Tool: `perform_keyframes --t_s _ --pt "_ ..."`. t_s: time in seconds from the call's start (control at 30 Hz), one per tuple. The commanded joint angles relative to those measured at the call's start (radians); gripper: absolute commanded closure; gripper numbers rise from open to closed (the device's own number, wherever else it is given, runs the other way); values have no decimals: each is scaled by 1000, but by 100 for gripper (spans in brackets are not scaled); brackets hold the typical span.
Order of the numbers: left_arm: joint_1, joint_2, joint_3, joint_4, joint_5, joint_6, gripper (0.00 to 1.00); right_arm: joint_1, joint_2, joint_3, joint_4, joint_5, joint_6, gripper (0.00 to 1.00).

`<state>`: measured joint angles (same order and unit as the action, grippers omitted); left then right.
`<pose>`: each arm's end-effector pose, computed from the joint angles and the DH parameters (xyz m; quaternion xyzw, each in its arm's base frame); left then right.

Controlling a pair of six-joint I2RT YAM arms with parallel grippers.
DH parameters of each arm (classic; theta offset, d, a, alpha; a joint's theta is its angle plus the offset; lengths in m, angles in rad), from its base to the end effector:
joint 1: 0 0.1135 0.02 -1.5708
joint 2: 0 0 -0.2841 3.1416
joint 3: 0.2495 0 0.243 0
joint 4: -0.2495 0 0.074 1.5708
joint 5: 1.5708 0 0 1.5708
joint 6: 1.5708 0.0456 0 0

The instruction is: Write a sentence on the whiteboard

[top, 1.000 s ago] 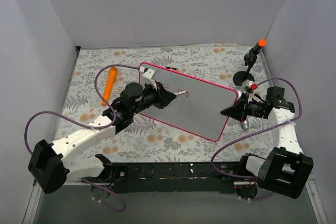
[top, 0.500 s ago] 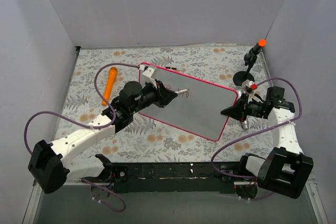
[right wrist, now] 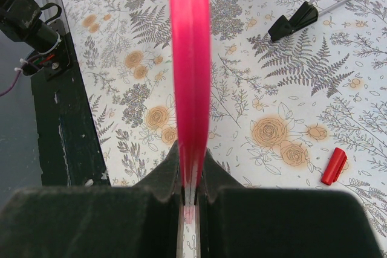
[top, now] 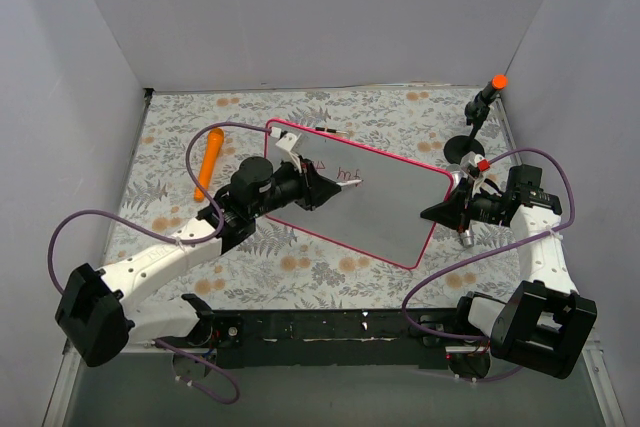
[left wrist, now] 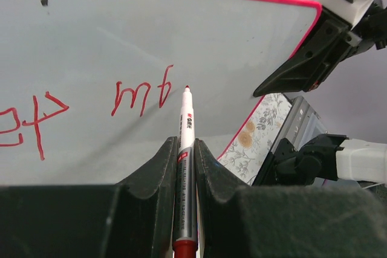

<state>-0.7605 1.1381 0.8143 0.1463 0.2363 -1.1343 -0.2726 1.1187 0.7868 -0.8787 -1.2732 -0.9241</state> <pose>0.1808 -0.1867 0.3325 -0.0672 0.7624 -0.5701 0.2986 0.1744 -0.0035 0.2673 -0.3541 0.7154 0.4021 0.4485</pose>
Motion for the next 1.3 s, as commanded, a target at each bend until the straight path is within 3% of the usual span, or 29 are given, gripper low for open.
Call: perform_keyframes --t_s 0.0,1.27 --pt "6 34 -1 27 37 -10 100 9 -16 2 44 98 -53 99" --pt "6 48 -4 -16 -38 22 100 9 -14 2 43 98 -55 99"
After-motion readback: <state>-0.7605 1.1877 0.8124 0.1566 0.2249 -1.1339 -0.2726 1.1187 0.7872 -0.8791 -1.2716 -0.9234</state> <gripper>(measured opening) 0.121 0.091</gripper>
